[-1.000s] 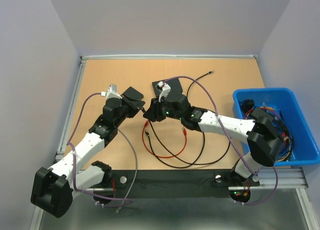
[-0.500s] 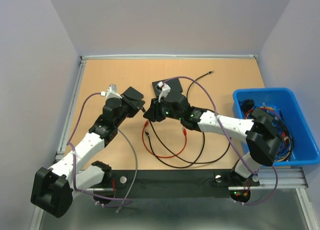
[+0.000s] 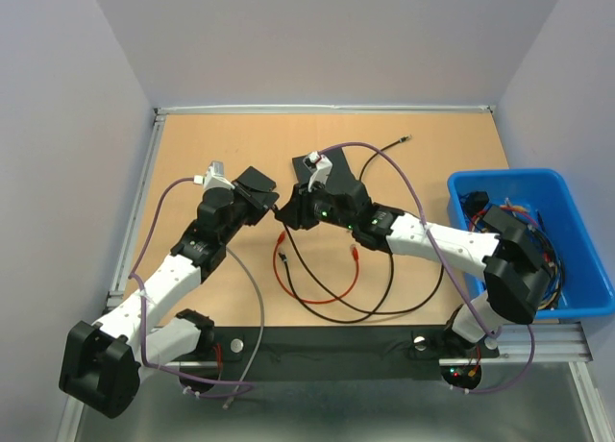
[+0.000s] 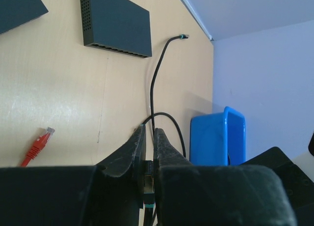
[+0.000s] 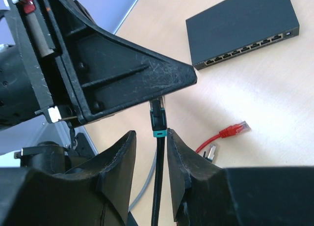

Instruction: Insert the plug into the switch port

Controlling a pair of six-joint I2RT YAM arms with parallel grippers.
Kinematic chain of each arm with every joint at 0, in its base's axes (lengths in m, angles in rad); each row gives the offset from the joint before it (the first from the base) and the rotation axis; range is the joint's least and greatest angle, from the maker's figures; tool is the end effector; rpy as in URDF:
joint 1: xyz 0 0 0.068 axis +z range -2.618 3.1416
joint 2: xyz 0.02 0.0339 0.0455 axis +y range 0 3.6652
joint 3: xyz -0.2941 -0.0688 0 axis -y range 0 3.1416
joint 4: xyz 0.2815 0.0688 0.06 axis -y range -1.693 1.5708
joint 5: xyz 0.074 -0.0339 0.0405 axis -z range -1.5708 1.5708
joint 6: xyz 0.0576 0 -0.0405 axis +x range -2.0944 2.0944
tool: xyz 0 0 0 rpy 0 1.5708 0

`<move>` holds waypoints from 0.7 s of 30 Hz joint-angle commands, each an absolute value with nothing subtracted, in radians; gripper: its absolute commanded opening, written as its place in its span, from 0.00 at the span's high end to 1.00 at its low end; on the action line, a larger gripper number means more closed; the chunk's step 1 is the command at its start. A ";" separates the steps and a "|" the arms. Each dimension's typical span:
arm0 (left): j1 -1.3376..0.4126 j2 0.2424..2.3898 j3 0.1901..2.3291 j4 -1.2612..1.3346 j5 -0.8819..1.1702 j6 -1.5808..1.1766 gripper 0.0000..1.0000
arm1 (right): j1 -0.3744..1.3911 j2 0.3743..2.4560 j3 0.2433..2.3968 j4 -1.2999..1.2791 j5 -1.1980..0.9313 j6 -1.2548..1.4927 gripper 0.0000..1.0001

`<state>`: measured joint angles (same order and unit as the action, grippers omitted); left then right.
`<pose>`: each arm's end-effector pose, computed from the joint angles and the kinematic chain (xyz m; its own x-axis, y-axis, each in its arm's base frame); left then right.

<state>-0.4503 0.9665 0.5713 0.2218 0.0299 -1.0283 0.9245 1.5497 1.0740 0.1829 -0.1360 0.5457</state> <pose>0.2382 -0.1171 0.2798 -0.4755 -0.7210 -0.5041 0.1053 0.5223 -0.8462 0.2449 0.3376 0.2941 -0.5997 0.0589 -0.7981 -0.6527 0.5410 0.5304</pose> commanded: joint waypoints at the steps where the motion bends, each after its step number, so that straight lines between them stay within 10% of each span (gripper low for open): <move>1: -0.454 0.960 0.563 0.285 0.029 -1.034 1.00 | 0.933 1.519 1.115 0.236 -0.118 0.523 0.63; 21: -0.453 0.969 0.557 0.302 0.054 -1.029 1.00 | 0.933 1.578 1.137 0.238 -0.075 0.521 0.72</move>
